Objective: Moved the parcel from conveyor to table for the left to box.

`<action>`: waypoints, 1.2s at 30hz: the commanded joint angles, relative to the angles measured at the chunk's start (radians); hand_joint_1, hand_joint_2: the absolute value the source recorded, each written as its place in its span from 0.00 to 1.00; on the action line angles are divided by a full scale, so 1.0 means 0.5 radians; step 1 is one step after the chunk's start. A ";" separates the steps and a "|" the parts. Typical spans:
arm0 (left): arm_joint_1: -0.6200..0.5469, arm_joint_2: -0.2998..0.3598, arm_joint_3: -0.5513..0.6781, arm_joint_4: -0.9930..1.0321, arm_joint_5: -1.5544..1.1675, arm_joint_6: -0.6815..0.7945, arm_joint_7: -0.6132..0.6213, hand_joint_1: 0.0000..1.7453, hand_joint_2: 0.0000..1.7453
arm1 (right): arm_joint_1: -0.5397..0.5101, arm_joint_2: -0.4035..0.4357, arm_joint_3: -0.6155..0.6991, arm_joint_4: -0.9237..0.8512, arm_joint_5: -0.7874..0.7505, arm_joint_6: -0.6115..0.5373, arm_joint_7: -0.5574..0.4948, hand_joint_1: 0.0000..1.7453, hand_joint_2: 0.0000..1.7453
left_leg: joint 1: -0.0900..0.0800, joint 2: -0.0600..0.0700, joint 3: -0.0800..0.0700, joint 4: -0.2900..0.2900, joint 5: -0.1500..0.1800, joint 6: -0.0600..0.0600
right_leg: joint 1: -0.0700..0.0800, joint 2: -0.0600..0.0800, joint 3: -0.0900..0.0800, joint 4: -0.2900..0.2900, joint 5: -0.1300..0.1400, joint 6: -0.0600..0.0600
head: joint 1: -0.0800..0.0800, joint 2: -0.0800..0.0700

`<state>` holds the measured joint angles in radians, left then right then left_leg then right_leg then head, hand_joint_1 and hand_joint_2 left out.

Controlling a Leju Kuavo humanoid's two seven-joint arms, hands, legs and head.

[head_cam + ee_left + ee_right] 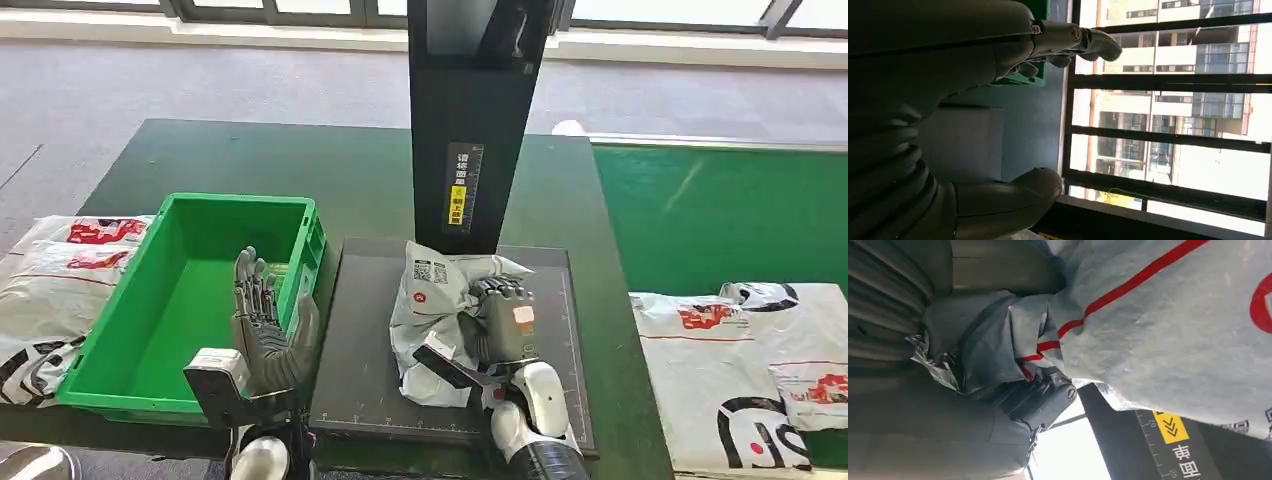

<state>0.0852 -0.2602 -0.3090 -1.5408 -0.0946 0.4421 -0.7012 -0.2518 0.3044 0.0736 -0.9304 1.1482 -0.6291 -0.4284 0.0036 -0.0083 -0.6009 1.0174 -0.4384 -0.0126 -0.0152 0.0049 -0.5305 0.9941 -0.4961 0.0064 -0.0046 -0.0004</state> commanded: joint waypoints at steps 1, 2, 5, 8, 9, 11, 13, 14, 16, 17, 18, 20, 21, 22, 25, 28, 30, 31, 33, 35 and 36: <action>-0.021 -0.092 0.032 0.124 -0.001 0.018 0.006 0.00 1.00 | -0.041 -0.037 0.107 0.076 -0.063 0.025 0.021 0.00 1.00 | 0.000 0.001 0.004 -0.003 0.000 0.000 | 0.000 -0.001 0.004 -0.004 0.000 -0.001 | 0.000 0.001; -0.021 -0.092 0.032 0.124 -0.001 0.018 0.006 0.00 1.00 | -0.041 -0.037 0.107 0.076 -0.063 0.025 0.021 0.00 1.00 | 0.000 0.001 0.004 -0.003 0.000 0.000 | 0.000 -0.001 0.004 -0.004 0.000 -0.001 | 0.000 0.001; -0.019 -0.091 0.031 0.123 -0.001 0.019 0.006 0.00 1.00 | -0.042 -0.039 0.109 0.078 -0.072 0.024 0.020 0.00 1.00 | -0.001 0.002 0.005 -0.005 0.000 0.000 | 0.000 -0.001 0.005 -0.005 0.001 -0.001 | 0.000 0.000; -0.015 -0.089 0.030 0.116 -0.003 0.019 0.006 0.00 1.00 | -0.045 -0.038 0.113 0.082 -0.099 0.020 0.010 0.00 0.00 | -0.001 0.002 0.007 -0.009 0.002 0.000 | 0.000 -0.002 0.008 -0.009 0.002 -0.002 | 0.000 0.000; -0.015 -0.089 0.030 0.116 -0.003 0.019 0.006 0.00 1.00 | -0.045 -0.038 0.113 0.082 -0.099 0.020 0.010 0.00 0.00 | 0.000 0.002 0.002 -0.002 0.000 0.000 | 0.000 0.000 0.002 -0.003 0.000 -0.001 | 0.000 0.001; -0.014 -0.089 0.029 0.114 -0.004 0.019 0.006 0.00 1.00 | -0.049 -0.038 0.117 0.081 -0.110 0.019 0.007 0.00 0.00 | -0.001 0.002 0.008 -0.009 0.001 0.001 | 0.000 -0.002 0.008 -0.010 0.002 -0.002 | 0.000 0.000; -0.012 -0.089 0.028 0.113 -0.004 0.020 0.006 0.00 1.00 | -0.050 -0.040 0.124 0.079 -0.127 0.019 0.002 0.00 0.00 | -0.001 0.002 0.008 -0.009 0.001 0.001 | 0.000 -0.002 0.008 -0.010 0.001 -0.002 | 0.000 0.001; -0.011 -0.089 0.028 0.113 -0.004 0.020 0.006 0.00 1.00 | -0.051 -0.042 0.126 0.076 -0.135 0.020 0.002 0.00 0.00 | 0.000 0.001 0.004 -0.004 0.000 0.001 | 0.000 -0.002 0.005 -0.005 0.000 -0.001 | 0.000 0.001; -0.012 -0.089 0.031 0.114 -0.002 0.022 0.006 0.00 1.00 | -0.057 -0.046 0.129 0.076 -0.152 0.030 0.006 0.00 0.00 | -0.002 0.002 0.006 -0.007 0.001 0.001 | -0.001 -0.002 0.006 -0.007 0.001 -0.001 | 0.000 0.000; -0.012 -0.089 0.032 0.115 -0.001 0.022 0.006 0.00 1.00 | -0.058 -0.045 0.127 0.076 -0.161 0.033 0.006 0.00 0.00 | -0.001 0.001 0.002 -0.002 0.000 0.000 | -0.001 -0.001 0.002 -0.002 0.000 -0.001 | 0.000 0.001; -0.013 -0.089 0.033 0.116 -0.001 0.022 0.006 0.00 1.00 | -0.060 -0.047 0.127 0.078 -0.169 0.040 0.004 0.00 0.00 | -0.001 0.002 0.004 -0.004 0.000 0.001 | 0.000 -0.001 0.004 -0.004 0.000 -0.001 | 0.000 0.001; -0.013 -0.089 0.033 0.116 -0.001 0.022 0.006 0.00 1.00 | -0.060 -0.047 0.127 0.078 -0.169 0.040 0.004 0.00 0.00 | -0.001 0.002 0.005 -0.006 0.001 0.001 | 0.000 -0.001 0.006 -0.007 0.001 -0.001 | 0.000 0.000; -0.013 -0.087 0.034 0.114 0.000 0.021 0.006 0.00 1.00 | -0.066 -0.055 0.119 0.090 -0.181 0.047 0.008 0.00 0.00 | 0.000 0.001 0.002 -0.002 0.000 0.000 | 0.000 -0.001 0.003 -0.003 0.000 -0.001 | 0.000 0.001; -0.013 -0.086 0.033 0.114 -0.002 0.018 0.006 0.00 1.00 | -0.070 -0.058 0.118 0.096 -0.189 0.048 0.005 0.00 0.00 | -0.001 0.002 0.003 -0.004 0.000 0.000 | 0.000 -0.001 0.003 -0.004 0.001 -0.001 | 0.000 0.001; -0.016 -0.086 0.030 0.119 -0.006 0.018 0.006 0.00 1.00 | -0.077 -0.058 0.116 0.096 -0.192 0.050 0.005 0.00 0.00 | -0.001 0.002 0.006 -0.006 0.001 0.001 | 0.000 -0.001 0.006 -0.007 0.001 -0.002 | 0.000 0.000; -0.016 -0.085 0.030 0.118 -0.006 0.017 0.006 0.00 1.00 | -0.077 -0.058 0.116 0.094 -0.193 0.050 0.007 0.00 0.00 | 0.000 0.001 0.002 -0.002 0.000 0.000 | 0.000 -0.001 0.002 -0.003 0.000 -0.001 | 0.000 0.000; -0.016 -0.085 0.030 0.118 -0.006 0.017 0.006 0.00 1.00 | -0.077 -0.058 0.116 0.094 -0.193 0.050 0.007 0.00 0.00 | 0.000 0.001 0.001 -0.002 0.000 0.000 | 0.000 -0.001 0.001 -0.002 0.000 -0.001 | 0.000 0.001; -0.016 -0.085 0.030 0.118 -0.006 0.017 0.006 0.00 1.00 | -0.077 -0.058 0.116 0.094 -0.193 0.050 0.007 0.00 0.00 | -0.001 0.002 0.004 -0.004 0.000 0.000 | 0.000 -0.001 0.004 -0.004 0.000 -0.001 | 0.000 0.001; -0.016 -0.085 0.030 0.118 -0.006 0.017 0.006 0.00 1.00 | -0.077 -0.058 0.116 0.094 -0.193 0.050 0.007 0.00 0.00 | -0.001 0.001 0.003 -0.003 0.000 0.000 | 0.000 -0.001 0.003 -0.004 0.000 -0.001 | 0.000 0.001; -0.016 -0.085 0.030 0.118 -0.006 0.017 0.006 0.00 1.00 | -0.077 -0.058 0.116 0.094 -0.193 0.050 0.007 0.00 0.00 | 0.000 0.001 0.003 -0.003 0.000 0.000 | 0.000 -0.001 0.003 -0.003 0.000 -0.001 | 0.000 0.000; -0.016 -0.085 0.030 0.118 -0.006 0.017 0.006 0.00 1.00 | -0.077 -0.058 0.116 0.094 -0.193 0.050 0.007 0.00 0.00 | -0.001 0.002 0.004 -0.004 0.000 0.001 | 0.000 -0.001 0.004 -0.005 0.001 -0.001 | 0.000 0.001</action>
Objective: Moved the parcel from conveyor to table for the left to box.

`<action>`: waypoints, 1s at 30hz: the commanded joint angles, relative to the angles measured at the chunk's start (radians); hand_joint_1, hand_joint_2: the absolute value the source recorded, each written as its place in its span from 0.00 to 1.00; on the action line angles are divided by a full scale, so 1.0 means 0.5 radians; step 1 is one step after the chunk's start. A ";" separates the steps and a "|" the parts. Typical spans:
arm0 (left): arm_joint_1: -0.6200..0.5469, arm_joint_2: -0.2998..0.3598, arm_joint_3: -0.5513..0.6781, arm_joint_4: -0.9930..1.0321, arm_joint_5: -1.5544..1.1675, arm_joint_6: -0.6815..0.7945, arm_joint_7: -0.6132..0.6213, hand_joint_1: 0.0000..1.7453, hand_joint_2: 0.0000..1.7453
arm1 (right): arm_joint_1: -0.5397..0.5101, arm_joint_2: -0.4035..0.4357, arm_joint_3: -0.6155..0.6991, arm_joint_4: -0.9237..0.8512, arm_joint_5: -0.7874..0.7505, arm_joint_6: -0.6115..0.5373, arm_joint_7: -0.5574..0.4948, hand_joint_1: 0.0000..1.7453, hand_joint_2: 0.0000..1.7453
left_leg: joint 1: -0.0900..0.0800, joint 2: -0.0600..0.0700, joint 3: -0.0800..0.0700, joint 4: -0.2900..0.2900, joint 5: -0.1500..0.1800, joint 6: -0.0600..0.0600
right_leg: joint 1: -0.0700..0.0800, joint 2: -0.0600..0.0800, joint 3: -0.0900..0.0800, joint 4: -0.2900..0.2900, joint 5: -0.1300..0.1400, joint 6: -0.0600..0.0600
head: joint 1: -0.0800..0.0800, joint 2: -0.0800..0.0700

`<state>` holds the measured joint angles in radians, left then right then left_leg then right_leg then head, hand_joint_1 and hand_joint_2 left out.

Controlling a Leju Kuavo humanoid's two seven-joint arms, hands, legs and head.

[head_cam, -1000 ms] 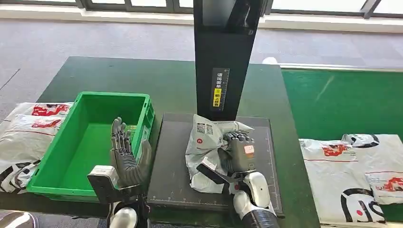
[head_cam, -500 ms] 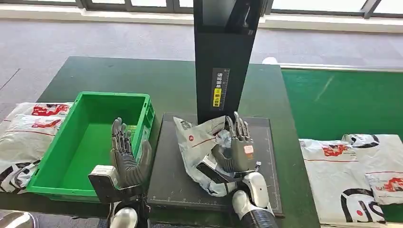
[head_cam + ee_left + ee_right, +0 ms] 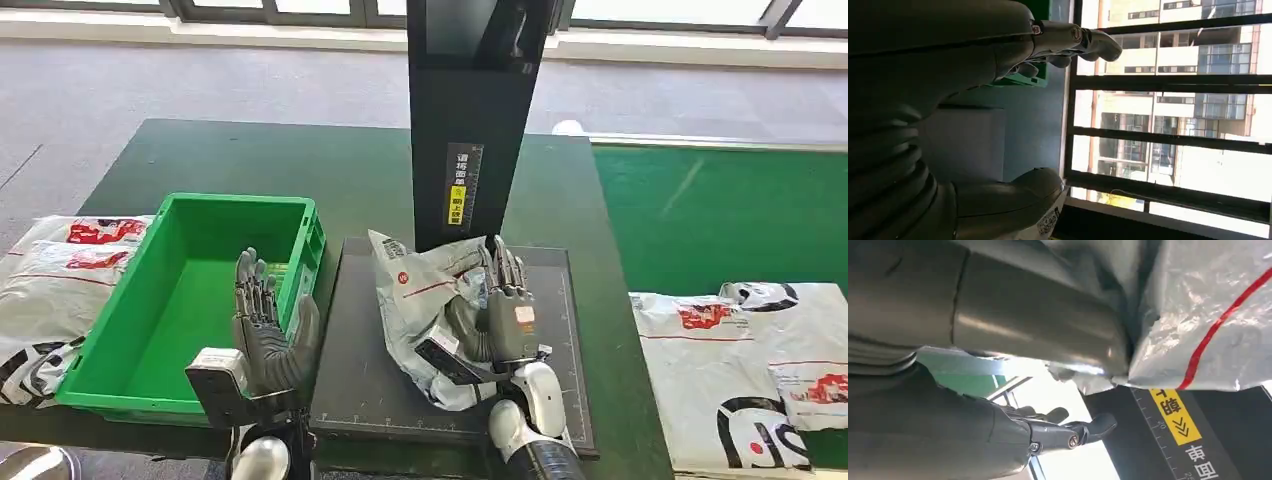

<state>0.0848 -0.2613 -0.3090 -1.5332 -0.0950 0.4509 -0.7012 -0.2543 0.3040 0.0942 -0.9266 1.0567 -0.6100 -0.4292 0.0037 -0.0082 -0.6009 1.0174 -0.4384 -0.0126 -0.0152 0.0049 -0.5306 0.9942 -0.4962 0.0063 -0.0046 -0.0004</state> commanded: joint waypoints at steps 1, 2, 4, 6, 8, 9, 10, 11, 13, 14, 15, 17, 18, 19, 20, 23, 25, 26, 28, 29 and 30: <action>-0.015 -0.083 0.030 0.103 -0.005 0.000 0.006 0.00 1.00 | -0.072 -0.057 0.075 0.086 -0.010 0.012 0.008 0.00 0.00 | -0.001 0.001 0.002 -0.002 0.000 0.000 | 0.000 -0.001 0.002 -0.003 0.000 -0.001 | 0.000 0.001; -0.015 -0.083 0.030 0.103 -0.005 0.000 0.006 0.00 1.00 | -0.072 -0.057 0.075 0.086 -0.010 0.012 0.008 0.00 0.00 | 0.000 0.001 0.003 -0.004 0.001 0.001 | 0.000 -0.001 0.004 -0.005 0.001 -0.001 | 0.000 0.001; -0.015 -0.083 0.030 0.103 -0.005 0.000 0.006 0.00 1.00 | -0.072 -0.057 0.075 0.086 -0.010 0.012 0.008 0.00 0.00 | -0.001 0.001 0.003 -0.003 0.000 0.001 | 0.000 -0.001 0.003 -0.004 0.001 -0.001 | 0.000 0.001; -0.015 -0.083 0.030 0.103 -0.005 0.000 0.006 0.00 1.00 | -0.072 -0.057 0.075 0.086 -0.010 0.012 0.008 0.00 0.00 | -0.001 0.002 0.006 -0.007 0.002 0.001 | 0.000 -0.001 0.007 -0.008 0.002 -0.001 | 0.000 0.001; -0.015 -0.083 0.030 0.103 -0.005 0.000 0.006 0.00 1.00 | -0.072 -0.057 0.075 0.086 -0.010 0.012 0.008 0.00 0.00 | -0.001 0.001 0.003 -0.003 0.000 0.000 | 0.000 -0.001 0.004 -0.004 0.001 -0.001 | 0.000 0.000; -0.015 -0.083 0.030 0.103 -0.005 0.000 0.006 0.00 1.00 | -0.072 -0.057 0.075 0.086 -0.010 0.012 0.008 0.00 0.00 | 0.000 0.001 0.002 -0.002 0.000 0.000 | 0.000 -0.001 0.002 -0.003 0.000 -0.001 | 0.000 0.000; -0.015 -0.083 0.030 0.103 -0.005 0.000 0.006 0.00 1.00 | -0.072 -0.057 0.075 0.086 -0.010 0.012 0.008 0.00 0.00 | -0.001 0.001 0.003 -0.003 0.000 0.000 | 0.000 -0.001 0.003 -0.003 0.000 -0.001 | 0.000 0.001; -0.015 -0.083 0.030 0.103 -0.005 0.000 0.006 0.00 1.00 | -0.072 -0.057 0.075 0.086 -0.010 0.012 0.008 0.00 0.00 | -0.001 0.001 0.004 -0.004 0.001 0.001 | 0.000 -0.001 0.004 -0.005 0.001 -0.001 | 0.000 0.001; -0.015 -0.083 0.030 0.103 -0.005 0.000 0.006 0.00 1.00 | -0.072 -0.057 0.075 0.086 -0.010 0.012 0.008 0.00 0.00 | -0.001 0.001 0.004 -0.004 0.001 0.001 | 0.000 -0.001 0.004 -0.005 0.001 -0.001 | 0.000 0.001; -0.015 -0.083 0.030 0.103 -0.005 0.000 0.006 0.00 1.00 | -0.072 -0.057 0.075 0.086 -0.010 0.012 0.008 0.00 0.00 | -0.001 0.001 0.003 -0.003 0.000 0.000 | -0.001 -0.001 0.003 -0.003 0.000 -0.001 | 0.000 0.001; -0.015 -0.083 0.030 0.103 -0.005 0.000 0.006 0.00 1.00 | -0.072 -0.057 0.075 0.086 -0.010 0.012 0.008 0.00 0.00 | -0.001 0.001 0.004 -0.004 0.000 0.001 | 0.000 -0.001 0.005 -0.005 0.001 -0.001 | 0.000 0.001; -0.015 -0.083 0.030 0.103 -0.005 0.000 0.006 0.00 1.00 | -0.072 -0.057 0.075 0.086 -0.010 0.012 0.008 0.00 0.00 | -0.001 0.001 0.002 -0.001 0.000 0.000 | 0.000 -0.001 0.002 -0.002 0.000 -0.001 | 0.000 0.001; -0.015 -0.083 0.030 0.103 -0.005 0.000 0.006 0.00 1.00 | -0.072 -0.057 0.075 0.086 -0.010 0.012 0.008 0.00 0.00 | -0.001 0.001 0.003 -0.002 0.000 0.001 | 0.000 -0.001 0.003 -0.003 0.000 -0.001 | 0.000 0.000; -0.015 -0.083 0.030 0.103 -0.005 0.000 0.006 0.00 1.00 | -0.072 -0.057 0.075 0.086 -0.010 0.012 0.008 0.00 0.00 | 0.000 0.001 0.001 -0.001 0.000 0.000 | 0.000 -0.001 0.002 -0.002 0.000 0.000 | 0.000 0.001; -0.015 -0.083 0.030 0.103 -0.005 0.000 0.006 0.00 1.00 | -0.072 -0.057 0.075 0.086 -0.010 0.012 0.008 0.00 0.00 | -0.001 0.001 0.003 -0.003 0.000 0.000 | -0.001 -0.001 0.003 -0.003 0.000 -0.001 | 0.000 0.001; -0.015 -0.083 0.030 0.103 -0.005 0.000 0.006 0.00 1.00 | -0.072 -0.057 0.075 0.086 -0.010 0.012 0.008 0.00 0.00 | -0.001 0.001 0.002 -0.002 0.000 0.000 | 0.000 -0.001 0.002 -0.002 0.000 0.000 | 0.000 0.001; -0.015 -0.083 0.030 0.103 -0.005 0.000 0.006 0.00 1.00 | -0.072 -0.057 0.075 0.086 -0.010 0.012 0.008 0.00 0.00 | -0.001 0.001 0.002 -0.002 0.000 0.000 | -0.001 -0.001 0.002 -0.002 0.000 0.000 | 0.000 0.000; -0.015 -0.083 0.030 0.103 -0.005 0.000 0.006 0.00 1.00 | -0.072 -0.057 0.075 0.086 -0.010 0.012 0.008 0.00 0.00 | -0.001 0.001 0.003 -0.003 0.000 0.000 | 0.000 -0.001 0.004 -0.004 0.000 -0.001 | 0.000 0.001; -0.015 -0.083 0.030 0.103 -0.005 0.000 0.006 0.00 1.00 | -0.072 -0.057 0.075 0.086 -0.010 0.012 0.008 0.00 0.00 | -0.001 0.001 0.003 -0.003 0.000 0.001 | 0.000 -0.001 0.004 -0.004 0.000 -0.001 | 0.000 0.001; -0.015 -0.083 0.030 0.103 -0.005 0.000 0.006 0.00 1.00 | -0.072 -0.057 0.075 0.086 -0.010 0.012 0.008 0.00 0.00 | 0.000 0.001 0.002 -0.001 0.000 0.000 | 0.000 -0.001 0.002 -0.002 0.000 0.000 | 0.000 0.000; -0.015 -0.083 0.030 0.103 -0.005 0.000 0.006 0.00 1.00 | -0.072 -0.057 0.075 0.086 -0.010 0.012 0.008 0.00 0.00 | -0.001 0.001 0.003 -0.003 0.000 0.000 | 0.000 -0.001 0.003 -0.004 0.000 -0.001 | 0.000 0.000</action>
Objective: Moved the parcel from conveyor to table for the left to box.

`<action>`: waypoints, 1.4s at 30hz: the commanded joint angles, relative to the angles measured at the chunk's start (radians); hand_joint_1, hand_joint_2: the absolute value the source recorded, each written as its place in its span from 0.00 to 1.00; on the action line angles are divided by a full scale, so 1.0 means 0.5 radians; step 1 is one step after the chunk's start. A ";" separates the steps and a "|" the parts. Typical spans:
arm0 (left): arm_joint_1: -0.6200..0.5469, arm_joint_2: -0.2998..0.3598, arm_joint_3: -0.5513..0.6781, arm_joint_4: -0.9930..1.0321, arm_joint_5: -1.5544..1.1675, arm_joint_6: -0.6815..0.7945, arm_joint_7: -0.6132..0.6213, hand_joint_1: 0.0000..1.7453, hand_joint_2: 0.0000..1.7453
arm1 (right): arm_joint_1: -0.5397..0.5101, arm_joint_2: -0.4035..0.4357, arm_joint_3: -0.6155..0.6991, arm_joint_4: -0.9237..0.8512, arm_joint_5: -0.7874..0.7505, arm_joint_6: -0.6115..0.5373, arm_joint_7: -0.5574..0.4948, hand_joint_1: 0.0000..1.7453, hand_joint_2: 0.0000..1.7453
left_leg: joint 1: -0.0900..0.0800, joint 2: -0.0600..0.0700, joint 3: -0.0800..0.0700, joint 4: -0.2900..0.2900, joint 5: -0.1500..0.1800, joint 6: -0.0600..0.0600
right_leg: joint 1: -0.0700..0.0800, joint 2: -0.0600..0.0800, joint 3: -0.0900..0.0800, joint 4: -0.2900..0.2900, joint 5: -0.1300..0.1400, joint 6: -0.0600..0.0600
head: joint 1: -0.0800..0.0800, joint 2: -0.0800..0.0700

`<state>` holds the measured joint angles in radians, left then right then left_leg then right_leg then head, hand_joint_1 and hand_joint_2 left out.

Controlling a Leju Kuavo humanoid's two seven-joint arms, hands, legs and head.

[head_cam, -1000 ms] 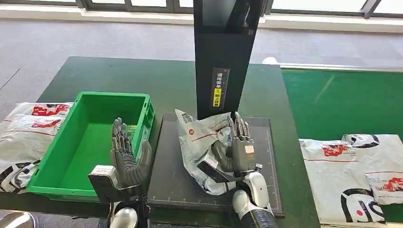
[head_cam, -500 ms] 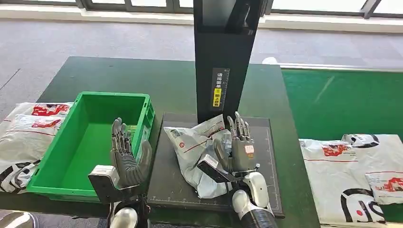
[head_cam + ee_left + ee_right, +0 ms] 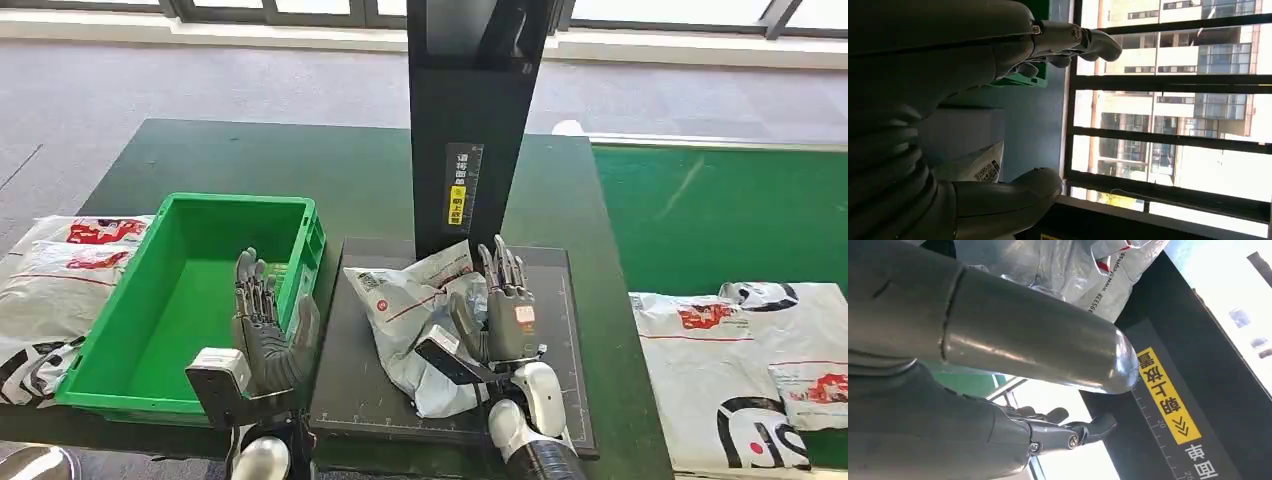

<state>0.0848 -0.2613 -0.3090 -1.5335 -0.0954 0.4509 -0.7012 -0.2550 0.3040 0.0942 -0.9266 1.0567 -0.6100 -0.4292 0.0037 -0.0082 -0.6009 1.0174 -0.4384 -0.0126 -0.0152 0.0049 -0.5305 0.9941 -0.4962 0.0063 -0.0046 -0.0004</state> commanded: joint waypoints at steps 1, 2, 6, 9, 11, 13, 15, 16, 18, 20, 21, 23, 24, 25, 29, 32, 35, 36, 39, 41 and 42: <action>-0.015 -0.083 0.030 0.104 -0.004 0.000 0.006 0.00 1.00 | -0.071 -0.057 0.075 0.086 -0.010 0.012 0.008 0.00 0.00 | 0.000 0.001 0.002 -0.002 0.000 0.000 | 0.000 -0.001 0.002 -0.002 0.000 0.000 | 0.000 0.001; -0.015 -0.083 0.030 0.104 -0.004 0.000 0.006 0.00 1.00 | -0.071 -0.057 0.075 0.086 -0.010 0.012 0.008 0.00 0.00 | -0.001 0.001 0.003 -0.004 0.001 0.001 | 0.000 -0.001 0.004 -0.005 0.001 -0.001 | 0.000 0.001; -0.015 -0.083 0.030 0.104 -0.004 0.000 0.006 0.00 1.00 | -0.071 -0.057 0.075 0.086 -0.010 0.012 0.008 0.00 0.00 | -0.002 0.002 0.007 -0.008 0.002 0.001 | -0.001 -0.002 0.007 -0.009 0.002 -0.001 | 0.000 0.001; -0.015 -0.083 0.030 0.104 -0.004 0.000 0.006 0.00 1.00 | -0.071 -0.057 0.075 0.086 -0.010 0.012 0.008 0.00 0.00 | 0.000 0.001 0.002 -0.002 0.000 0.000 | 0.000 -0.001 0.002 -0.003 0.001 -0.001 | 0.000 0.001; -0.015 -0.083 0.030 0.104 -0.004 0.000 0.006 0.00 1.00 | -0.071 -0.057 0.075 0.086 -0.010 0.012 0.008 0.00 0.00 | 0.000 0.001 0.003 -0.003 0.000 0.000 | 0.000 -0.001 0.003 -0.003 0.000 -0.001 | 0.000 0.001; -0.015 -0.083 0.030 0.104 -0.004 0.000 0.006 0.00 1.00 | -0.071 -0.057 0.075 0.086 -0.010 0.012 0.008 0.00 0.00 | -0.001 0.001 0.003 -0.003 0.000 0.001 | 0.000 -0.001 0.003 -0.004 0.000 -0.001 | 0.000 0.000; -0.015 -0.083 0.030 0.104 -0.004 0.000 0.006 0.00 1.00 | -0.071 -0.057 0.075 0.086 -0.010 0.012 0.008 0.00 0.00 | -0.001 0.001 0.003 -0.003 0.000 0.001 | 0.000 -0.001 0.004 -0.004 0.000 -0.001 | 0.000 0.000; -0.015 -0.083 0.030 0.104 -0.004 0.000 0.006 0.00 1.00 | -0.071 -0.057 0.075 0.086 -0.010 0.012 0.008 0.00 1.00 | -0.001 0.001 0.002 -0.002 0.000 0.000 | 0.000 -0.001 0.002 -0.002 0.000 0.000 | 0.000 0.001; -0.589 -0.123 0.067 1.091 -0.813 0.058 0.091 0.00 1.00 | 0.101 -0.078 -0.288 -0.696 -0.949 -0.176 -0.538 0.00 1.00 | 0.000 0.001 0.002 -0.002 0.000 0.001 | 0.000 -0.001 0.002 -0.003 0.000 -0.001 | 0.000 0.000; -0.747 -0.176 0.160 1.334 -0.824 0.073 0.006 0.00 1.00 | 0.086 -0.151 -0.294 -0.688 -1.020 -0.164 -0.538 0.00 1.00 | -0.004 -0.031 -0.001 -0.004 0.011 0.002 | -0.004 -0.033 0.002 -0.005 -0.001 0.001 | -0.001 0.000; -0.747 -0.176 0.160 1.334 -0.824 0.073 0.006 0.00 1.00 | 0.086 -0.151 -0.294 -0.688 -1.020 -0.164 -0.538 0.00 1.00 | -0.004 -0.039 0.000 -0.010 0.016 0.002 | -0.004 -0.043 0.007 -0.012 0.003 0.000 | -0.001 0.000; -0.737 -0.176 0.155 1.327 -0.826 0.079 0.006 0.00 1.00 | 0.090 -0.134 -0.285 -0.685 -1.007 -0.176 -0.538 0.00 1.00 | -0.002 -0.032 -0.006 -0.001 0.011 0.007 | -0.003 -0.032 0.002 -0.006 0.002 0.002 | 0.000 0.000; -0.725 -0.174 0.153 1.316 -0.828 0.081 0.006 0.00 1.00 | 0.090 -0.127 -0.281 -0.683 -1.002 -0.176 -0.538 0.00 1.00 | 0.001 -0.021 -0.005 0.001 0.008 0.005 | 0.000 -0.020 0.000 -0.003 0.002 0.001 | 0.000 0.000; -0.725 -0.174 0.153 1.316 -0.828 0.081 0.006 0.00 1.00 | 0.090 -0.127 -0.281 -0.683 -1.002 -0.176 -0.538 0.00 1.00 | -0.002 -0.014 -0.001 -0.003 0.009 0.005 | -0.003 -0.014 0.000 -0.006 0.005 0.001 | 0.000 0.000; -0.725 -0.174 0.153 1.316 -0.828 0.081 0.006 0.00 1.00 | 0.090 -0.127 -0.281 -0.683 -1.002 -0.176 -0.538 0.00 1.00 | -0.003 0.001 -0.001 -0.003 0.007 0.002 | -0.004 0.002 -0.004 -0.004 0.010 0.003 | 0.000 0.001; -0.707 -0.173 0.147 1.304 -0.872 0.039 0.010 0.00 1.00 | 0.098 -0.102 -0.296 -0.685 -0.974 -0.176 -0.538 0.00 1.00 | -0.002 0.000 -0.002 0.000 0.006 0.002 | -0.002 0.003 -0.006 -0.002 0.009 0.003 | 0.000 0.001; -0.726 -0.176 0.144 1.333 -0.894 0.020 0.021 0.00 1.00 | 0.104 -0.100 -0.307 -0.689 -0.971 -0.176 -0.538 0.00 1.00 | -0.002 0.002 -0.002 -0.001 0.006 0.002 | -0.003 0.003 -0.006 -0.003 0.010 0.002 | 0.000 0.001; -0.734 -0.176 0.133 1.344 -0.893 0.013 0.027 0.00 1.00 | 0.109 -0.099 -0.314 -0.692 -0.967 -0.176 -0.538 0.00 1.00 | -0.002 0.001 -0.001 -0.002 0.007 0.002 | -0.002 0.001 -0.005 -0.005 0.010 0.002 | 0.000 0.001; -0.744 -0.176 0.122 1.356 -0.892 0.004 0.036 0.00 1.00 | 0.118 -0.096 -0.321 -0.694 -0.958 -0.176 -0.538 0.00 1.00 | -0.001 0.001 -0.004 0.001 0.006 0.002 | -0.002 0.003 -0.008 -0.001 0.009 0.002 | 0.000 0.001; -0.741 -0.176 0.121 1.358 -0.892 0.003 0.036 0.00 1.00 | 0.123 -0.100 -0.325 -0.692 -0.955 -0.176 -0.538 0.00 1.00 | -0.002 0.000 -0.003 -0.002 0.007 0.003 | -0.002 0.001 -0.006 -0.004 0.009 0.001 | 0.000 0.000; -0.741 -0.176 0.121 1.358 -0.892 0.003 0.036 0.00 1.00 | 0.123 -0.100 -0.325 -0.692 -0.955 -0.176 -0.538 0.00 1.00 | -0.001 0.001 -0.004 0.001 0.006 0.002 | -0.002 0.002 -0.008 -0.001 0.008 0.002 | 0.001 0.001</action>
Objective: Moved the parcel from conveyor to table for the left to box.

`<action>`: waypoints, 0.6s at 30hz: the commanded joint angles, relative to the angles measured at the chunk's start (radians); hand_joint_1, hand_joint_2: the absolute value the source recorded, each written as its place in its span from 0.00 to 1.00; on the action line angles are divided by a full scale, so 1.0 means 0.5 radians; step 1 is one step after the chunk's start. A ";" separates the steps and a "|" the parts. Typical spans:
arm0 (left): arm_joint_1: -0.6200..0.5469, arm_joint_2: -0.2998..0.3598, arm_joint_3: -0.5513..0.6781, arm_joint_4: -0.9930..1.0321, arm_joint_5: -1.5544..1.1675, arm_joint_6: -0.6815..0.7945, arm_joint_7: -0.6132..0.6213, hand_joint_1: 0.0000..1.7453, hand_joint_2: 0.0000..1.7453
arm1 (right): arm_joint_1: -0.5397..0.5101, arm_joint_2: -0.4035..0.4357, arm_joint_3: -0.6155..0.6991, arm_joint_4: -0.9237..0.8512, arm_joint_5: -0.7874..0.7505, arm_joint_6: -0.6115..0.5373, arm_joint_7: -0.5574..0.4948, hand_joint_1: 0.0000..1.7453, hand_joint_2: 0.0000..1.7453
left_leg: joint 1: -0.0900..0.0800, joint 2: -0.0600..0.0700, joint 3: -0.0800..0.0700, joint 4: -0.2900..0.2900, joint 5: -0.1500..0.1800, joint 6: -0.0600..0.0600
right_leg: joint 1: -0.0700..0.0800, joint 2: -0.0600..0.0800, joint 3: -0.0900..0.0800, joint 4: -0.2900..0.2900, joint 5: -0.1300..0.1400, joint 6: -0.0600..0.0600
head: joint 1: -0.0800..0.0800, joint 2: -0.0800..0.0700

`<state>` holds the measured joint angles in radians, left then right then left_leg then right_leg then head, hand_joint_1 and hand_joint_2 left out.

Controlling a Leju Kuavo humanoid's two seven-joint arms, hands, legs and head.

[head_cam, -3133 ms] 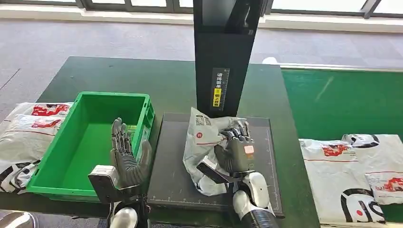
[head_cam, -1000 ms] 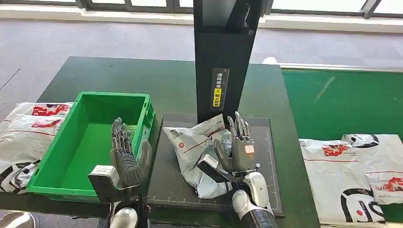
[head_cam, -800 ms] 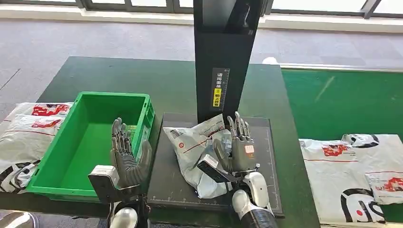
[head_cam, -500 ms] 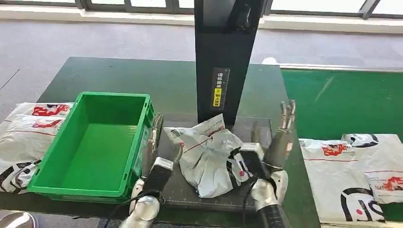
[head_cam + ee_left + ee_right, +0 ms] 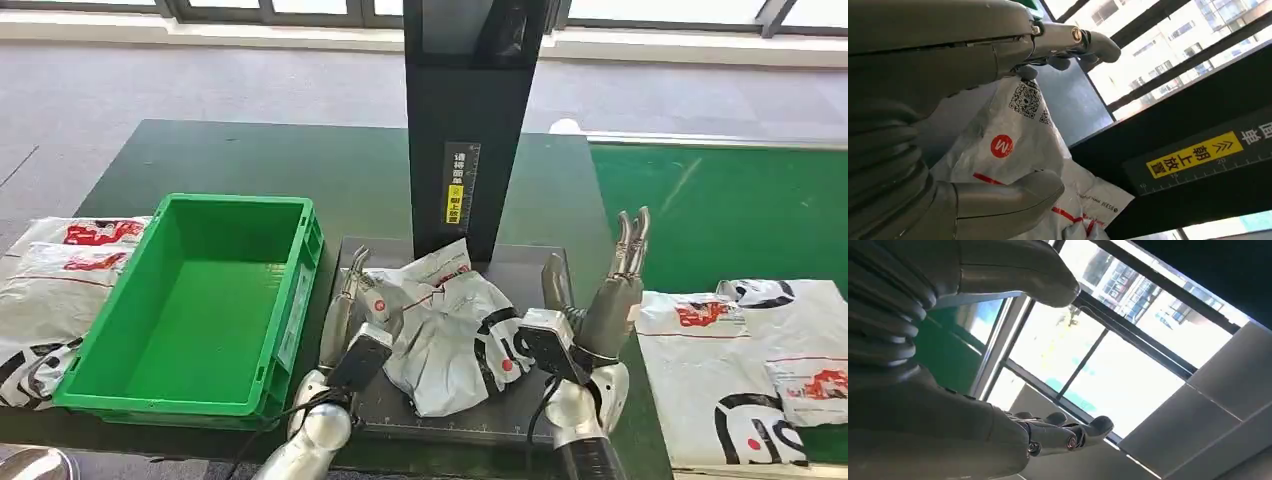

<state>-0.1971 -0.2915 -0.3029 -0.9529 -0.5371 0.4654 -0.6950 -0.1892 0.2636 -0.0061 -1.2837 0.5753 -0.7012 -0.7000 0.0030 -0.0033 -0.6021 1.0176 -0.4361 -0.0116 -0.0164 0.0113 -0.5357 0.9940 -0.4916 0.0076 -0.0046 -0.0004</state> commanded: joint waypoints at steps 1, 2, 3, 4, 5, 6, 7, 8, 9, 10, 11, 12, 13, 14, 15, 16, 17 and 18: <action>-0.177 -0.115 0.105 0.198 -0.008 -0.028 0.024 0.00 1.00 | -0.008 -0.014 -0.126 0.022 0.005 0.006 0.004 0.00 1.00 | 0.000 -0.011 -0.001 -0.002 0.003 0.001 | 0.000 -0.014 0.004 -0.003 -0.001 -0.001 | 0.001 0.000; -0.186 -0.115 0.095 0.215 -0.024 -0.043 0.041 0.00 1.00 | -0.008 -0.014 -0.128 0.020 0.009 0.006 0.004 0.00 1.00 | 0.000 -0.008 -0.002 0.000 0.002 0.000 | 0.000 -0.010 0.001 -0.001 -0.001 -0.001 | 0.001 0.001; -0.195 -0.115 0.077 0.237 -0.072 -0.051 0.061 0.00 1.00 | -0.007 -0.017 -0.126 0.021 0.007 0.006 0.004 0.00 1.00 | 0.000 -0.010 -0.001 -0.002 0.003 0.000 | 0.001 -0.013 0.003 -0.003 0.000 -0.001 | 0.001 0.001; -0.206 -0.110 0.048 0.266 -0.141 -0.064 0.084 0.00 1.00 | -0.008 -0.020 -0.123 0.026 0.004 0.006 0.004 0.00 1.00 | 0.000 -0.008 -0.002 0.000 0.002 0.000 | 0.000 -0.010 0.002 -0.001 -0.001 -0.001 | 0.001 0.000; -0.228 -0.110 -0.008 0.335 -0.294 -0.070 0.150 0.00 1.00 | -0.014 -0.027 -0.117 0.042 0.000 0.006 0.004 0.00 1.00 | 0.000 -0.008 -0.002 0.000 0.002 0.000 | 0.000 -0.009 0.001 -0.001 -0.001 -0.001 | 0.001 0.001; -0.240 -0.114 -0.033 0.378 -0.370 -0.070 0.181 0.00 1.00 | -0.017 -0.029 -0.118 0.049 0.001 0.006 0.004 0.00 1.00 | 0.000 -0.011 -0.001 -0.002 0.003 0.001 | 0.000 -0.014 0.004 -0.003 -0.001 -0.001 | 0.001 0.001; -0.267 -0.115 -0.093 0.462 -0.466 -0.080 0.239 0.00 1.00 | -0.026 -0.029 -0.118 0.066 0.001 0.006 0.004 0.00 1.00 | 0.000 -0.009 -0.001 0.000 0.002 0.000 | 0.001 -0.011 0.002 -0.002 -0.001 0.000 | 0.001 0.001; -0.281 -0.115 -0.131 0.502 -0.488 -0.082 0.265 0.00 1.00 | -0.031 -0.028 -0.120 0.074 0.002 0.006 0.004 0.00 1.00 | 0.000 -0.010 -0.001 0.000 0.002 0.000 | 0.000 -0.012 0.002 -0.001 -0.001 0.000 | 0.000 0.001; -0.300 -0.115 -0.219 0.566 -0.464 -0.115 0.283 0.00 1.00 | -0.033 -0.025 -0.125 0.082 0.006 0.006 0.004 0.00 1.00 | -0.001 -0.013 0.001 -0.003 0.004 0.001 | 0.000 -0.016 0.006 -0.005 -0.001 -0.001 | 0.001 0.001; -0.309 -0.115 -0.254 0.592 -0.455 -0.115 0.290 0.00 1.00 | -0.032 -0.023 -0.126 0.083 0.009 0.006 0.004 0.00 1.00 | -0.001 -0.010 0.000 -0.002 0.002 0.001 | 0.000 -0.011 0.003 -0.002 -0.001 0.000 | 0.000 0.000; -0.325 -0.115 -0.326 0.635 -0.433 -0.101 0.315 0.00 1.00 | -0.026 -0.018 -0.133 0.081 0.014 0.006 0.004 0.00 1.00 | -0.001 -0.010 0.001 -0.003 0.003 0.001 | -0.001 -0.012 0.005 -0.004 0.000 0.000 | 0.000 0.001; -0.333 -0.115 -0.356 0.652 -0.438 -0.092 0.332 0.00 1.00 | -0.023 -0.014 -0.136 0.079 0.016 0.006 0.004 0.00 1.00 | -0.001 -0.012 0.002 -0.004 0.003 0.001 | -0.001 -0.014 0.007 -0.006 0.000 0.000 | 0.001 0.001; -0.340 -0.115 -0.394 0.670 -0.426 -0.092 0.348 0.00 1.00 | -0.018 -0.013 -0.137 0.076 0.020 0.006 0.004 0.00 1.00 | -0.001 -0.008 0.000 -0.001 0.001 0.001 | -0.001 -0.010 0.005 -0.002 -0.001 0.000 | 0.000 0.001; -0.340 -0.115 -0.394 0.670 -0.426 -0.092 0.348 0.00 1.00 | -0.018 -0.013 -0.137 0.076 0.020 0.006 0.004 0.00 1.00 | -0.001 -0.010 0.001 -0.003 0.002 0.001 | -0.001 -0.013 0.006 -0.004 -0.001 0.000 | 0.001 0.000; -0.340 -0.115 -0.394 0.670 -0.426 -0.092 0.348 0.00 1.00 | -0.018 -0.013 -0.137 0.076 0.020 0.006 0.004 0.00 1.00 | 0.000 -0.008 -0.001 -0.001 0.001 0.001 | 0.000 -0.009 0.003 -0.002 -0.001 0.000 | 0.001 0.001; -0.339 -0.115 -0.410 0.674 -0.420 -0.093 0.352 0.00 1.00 | -0.009 -0.011 -0.136 0.072 0.022 0.006 0.004 0.00 1.00 | -0.001 -0.009 0.001 -0.002 0.001 0.000 | -0.001 -0.011 0.006 -0.003 -0.001 0.000 | 0.001 0.000; -0.359 -0.115 -0.454 0.710 -0.386 -0.151 0.359 0.00 1.00 | -0.008 -0.010 -0.138 0.076 0.027 0.006 0.004 0.00 1.00 | -0.001 -0.010 0.002 -0.003 0.002 0.000 | -0.001 -0.013 0.007 -0.004 -0.001 -0.001 | 0.001 0.000; -0.360 -0.115 -0.470 0.720 -0.380 -0.166 0.363 0.00 1.00 | -0.007 -0.010 -0.137 0.077 0.028 0.006 0.004 0.00 1.00 | -0.001 -0.009 0.000 -0.002 0.001 0.000 | 0.000 -0.010 0.005 -0.002 -0.001 -0.001 | 0.001 0.000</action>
<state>-0.2885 -0.3098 -0.4242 -0.7397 -0.7534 0.4208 -0.5303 -0.1773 0.2636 -0.0217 -1.2852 0.5867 -0.7008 -0.6996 0.0029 -0.0035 -0.6022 1.0177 -0.4361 -0.0116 -0.0166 0.0112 -0.5353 0.9940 -0.4915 0.0078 -0.0042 -0.0004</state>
